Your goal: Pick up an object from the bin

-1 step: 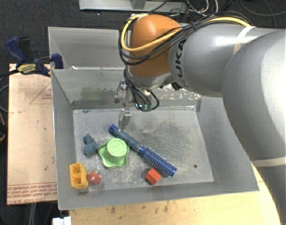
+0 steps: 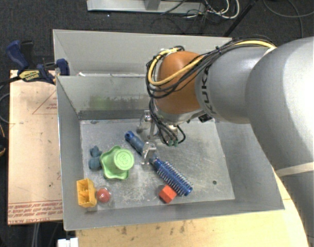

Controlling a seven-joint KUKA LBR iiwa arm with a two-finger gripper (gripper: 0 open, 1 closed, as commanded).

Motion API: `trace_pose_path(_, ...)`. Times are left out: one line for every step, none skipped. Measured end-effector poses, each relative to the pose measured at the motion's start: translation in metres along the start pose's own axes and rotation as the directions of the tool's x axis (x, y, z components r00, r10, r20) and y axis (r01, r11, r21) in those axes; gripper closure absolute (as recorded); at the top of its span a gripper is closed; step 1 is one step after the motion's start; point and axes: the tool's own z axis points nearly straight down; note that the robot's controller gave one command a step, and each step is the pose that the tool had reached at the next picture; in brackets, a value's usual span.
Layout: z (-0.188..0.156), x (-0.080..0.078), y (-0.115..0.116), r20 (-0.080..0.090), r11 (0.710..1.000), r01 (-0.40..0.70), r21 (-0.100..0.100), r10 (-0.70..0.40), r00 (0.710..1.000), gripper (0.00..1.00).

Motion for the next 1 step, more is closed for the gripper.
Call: trace_pose_path(-0.0177,0.0200,-0.0018,-0.008,0.965,-0.264,0.004,0.264,0.965,0.00)
